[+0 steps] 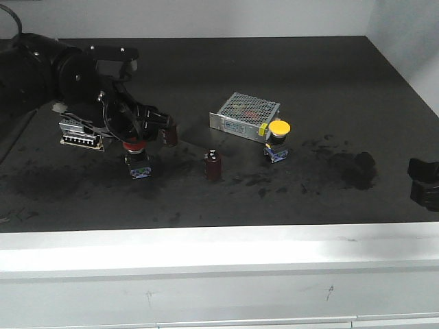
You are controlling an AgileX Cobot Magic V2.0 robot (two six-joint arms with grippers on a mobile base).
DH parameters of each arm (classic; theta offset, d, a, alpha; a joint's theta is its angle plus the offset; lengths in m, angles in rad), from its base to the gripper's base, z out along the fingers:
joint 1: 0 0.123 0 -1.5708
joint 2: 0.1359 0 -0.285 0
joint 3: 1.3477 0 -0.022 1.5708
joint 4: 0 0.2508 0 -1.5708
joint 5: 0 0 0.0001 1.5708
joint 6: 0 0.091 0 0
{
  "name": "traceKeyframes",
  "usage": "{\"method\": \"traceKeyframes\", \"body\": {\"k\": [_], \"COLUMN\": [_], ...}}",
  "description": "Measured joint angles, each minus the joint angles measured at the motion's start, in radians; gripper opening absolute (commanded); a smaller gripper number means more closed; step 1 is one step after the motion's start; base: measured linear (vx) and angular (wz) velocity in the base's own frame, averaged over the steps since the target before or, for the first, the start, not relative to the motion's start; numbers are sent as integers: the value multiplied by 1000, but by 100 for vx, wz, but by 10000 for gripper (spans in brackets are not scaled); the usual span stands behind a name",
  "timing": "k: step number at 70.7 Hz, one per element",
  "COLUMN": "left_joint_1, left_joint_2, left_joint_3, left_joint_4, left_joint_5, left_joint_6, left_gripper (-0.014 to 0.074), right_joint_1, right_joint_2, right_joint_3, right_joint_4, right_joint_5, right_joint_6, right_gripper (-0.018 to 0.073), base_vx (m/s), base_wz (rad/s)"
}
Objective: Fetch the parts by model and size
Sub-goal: 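Close the left gripper on the red switch and lift it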
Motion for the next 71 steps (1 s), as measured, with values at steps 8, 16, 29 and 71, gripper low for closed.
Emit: {"method": "traceKeyframes", "body": {"k": [8, 16, 29, 71], "left_joint_1": [0, 0, 0, 0], "left_joint_2": [25, 42, 44, -23], "left_joint_3": [0, 0, -3, 10], "left_joint_4": [1, 1, -9, 19], "left_joint_5": [13, 16, 13, 4], "left_joint_6": [-23, -39, -47, -73], "left_gripper": [491, 468, 267, -8], "right_joint_1": [0, 0, 0, 0], "right_joint_2": [0, 0, 0, 0], "right_joint_3": [0, 0, 0, 0], "right_joint_4": [0, 0, 0, 0], "right_joint_5": [0, 0, 0, 1], "right_joint_6": [0, 0, 0, 0], "right_gripper": [543, 543, 542, 542], "base_vx": [0, 0, 0, 0], "base_wz": [0, 0, 0, 0]}}
